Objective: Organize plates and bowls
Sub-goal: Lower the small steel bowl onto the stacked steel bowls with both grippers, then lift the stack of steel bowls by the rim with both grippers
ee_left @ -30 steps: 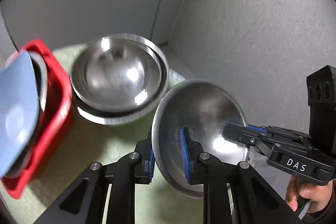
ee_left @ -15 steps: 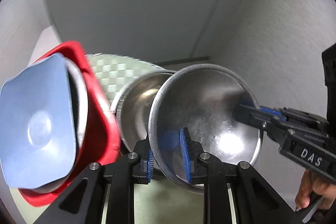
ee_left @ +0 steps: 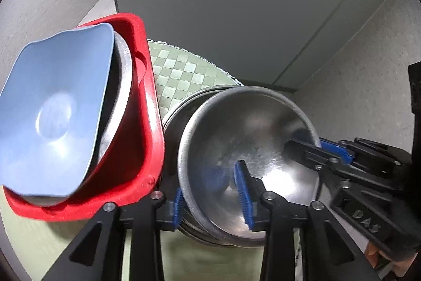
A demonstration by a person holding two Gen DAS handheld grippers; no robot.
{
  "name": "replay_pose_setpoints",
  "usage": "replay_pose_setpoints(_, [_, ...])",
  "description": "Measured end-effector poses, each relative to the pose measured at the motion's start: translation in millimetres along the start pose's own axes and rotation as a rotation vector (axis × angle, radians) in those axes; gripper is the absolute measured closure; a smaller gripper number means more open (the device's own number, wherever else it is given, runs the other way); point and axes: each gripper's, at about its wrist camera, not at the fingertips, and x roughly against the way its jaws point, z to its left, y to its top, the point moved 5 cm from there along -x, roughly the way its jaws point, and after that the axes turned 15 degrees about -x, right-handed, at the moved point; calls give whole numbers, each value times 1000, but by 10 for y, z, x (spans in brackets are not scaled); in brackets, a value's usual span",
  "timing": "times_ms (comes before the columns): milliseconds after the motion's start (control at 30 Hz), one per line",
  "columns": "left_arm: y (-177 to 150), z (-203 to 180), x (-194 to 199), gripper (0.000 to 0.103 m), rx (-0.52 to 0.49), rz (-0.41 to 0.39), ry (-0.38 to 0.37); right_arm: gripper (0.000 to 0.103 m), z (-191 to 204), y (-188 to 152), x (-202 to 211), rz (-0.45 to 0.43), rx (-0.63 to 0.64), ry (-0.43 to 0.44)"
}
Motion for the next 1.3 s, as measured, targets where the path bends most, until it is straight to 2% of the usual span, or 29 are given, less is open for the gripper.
replay_pose_setpoints(33, [0, -3, 8, 52, 1, -11, -3, 88, -3, 8, -14, -2, 10, -5])
replay_pose_setpoints(67, [-30, -29, 45, 49, 12, -17, -17, 88, 2, 10, -23, -1, 17, -7])
replay_pose_setpoints(133, [-92, -63, 103, 48, 24, -30, -5, 87, 18, 1, -22, 3, 28, -12])
replay_pose_setpoints(233, [-147, -41, 130, 48, 56, -36, -38, 84, 54, -3, 1, 1, 56, -22])
replay_pose_setpoints(333, [-191, -48, 253, 47, 56, -56, -39, 69, 54, 11, 55, -9, 39, 1])
replay_pose_setpoints(367, [-216, -51, 313, 35, 65, -69, -31, 61, 52, 17, 88, -22, 37, 2])
replay_pose_setpoints(433, [-262, -35, 388, 19, 86, -85, -7, 57, 39, 33, 169, -52, 30, 7])
replay_pose_setpoints(500, [-334, 6, 405, 19, 120, -94, 4, 53, 13, 43, 185, -56, 26, -5])
replay_pose_setpoints(600, [-398, 112, 227, 19, 156, -43, 14, 52, -69, 60, 95, -32, -9, -10])
replay_pose_setpoints(800, [-436, 196, -222, 26, 207, 15, 13, 53, -157, 55, -134, 41, -87, 42])
replay_pose_setpoints(1000, [-309, 103, -376, 53, 178, 13, 29, 53, -123, 86, -338, 103, -99, 71])
replay_pose_setpoints(1033, [-303, 95, -385, 63, 174, 13, 20, 53, -117, 91, -359, 110, -98, 72])
replay_pose_setpoints(1167, [-184, 35, -400, 64, 130, 16, 45, 68, -144, 89, -437, 124, -78, 48])
replay_pose_setpoints(1300, [-149, -54, -384, 66, 101, 24, 46, 69, -197, 14, -370, 139, -68, 62])
